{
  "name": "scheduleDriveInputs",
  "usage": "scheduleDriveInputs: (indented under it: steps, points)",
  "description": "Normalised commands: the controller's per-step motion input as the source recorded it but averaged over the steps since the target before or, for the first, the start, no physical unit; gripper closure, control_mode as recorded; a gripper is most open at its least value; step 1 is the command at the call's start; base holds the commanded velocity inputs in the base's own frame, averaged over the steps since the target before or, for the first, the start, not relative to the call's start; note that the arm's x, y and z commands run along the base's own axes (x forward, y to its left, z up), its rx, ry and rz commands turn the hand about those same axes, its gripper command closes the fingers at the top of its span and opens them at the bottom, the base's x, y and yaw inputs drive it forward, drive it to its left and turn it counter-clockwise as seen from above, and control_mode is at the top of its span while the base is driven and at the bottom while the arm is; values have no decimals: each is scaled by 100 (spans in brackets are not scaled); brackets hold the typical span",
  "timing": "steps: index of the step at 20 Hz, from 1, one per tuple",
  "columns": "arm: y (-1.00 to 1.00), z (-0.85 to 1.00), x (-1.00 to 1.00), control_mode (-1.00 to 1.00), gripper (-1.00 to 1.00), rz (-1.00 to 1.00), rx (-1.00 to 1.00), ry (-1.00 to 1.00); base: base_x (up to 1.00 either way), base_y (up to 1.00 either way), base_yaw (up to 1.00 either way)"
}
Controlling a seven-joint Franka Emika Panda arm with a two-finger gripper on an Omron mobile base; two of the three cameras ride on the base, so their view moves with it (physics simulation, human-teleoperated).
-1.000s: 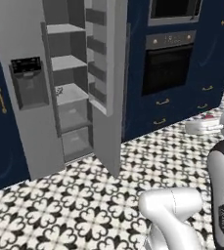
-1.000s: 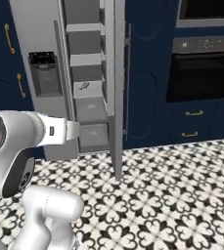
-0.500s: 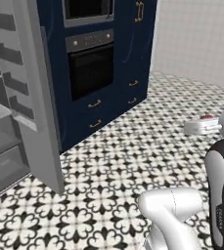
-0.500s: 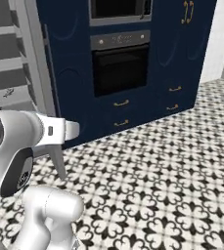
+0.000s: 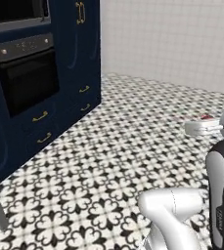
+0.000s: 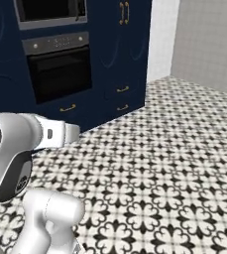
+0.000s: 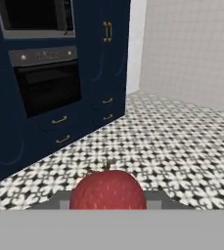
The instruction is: Take the strawberry from the fridge and place it on top of the pancake, located on the dining counter.
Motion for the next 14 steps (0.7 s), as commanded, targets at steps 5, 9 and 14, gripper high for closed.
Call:
scheduleDriveInputs:
  steps: [5,9,14]
  points:
    - [0,0,0,100,100,0,0,0,93,-53,-41]
    - [0,0,0,100,100,0,0,0,98,-24,-45]
    - [0,0,0,100,100,0,0,0,100,1,-46]
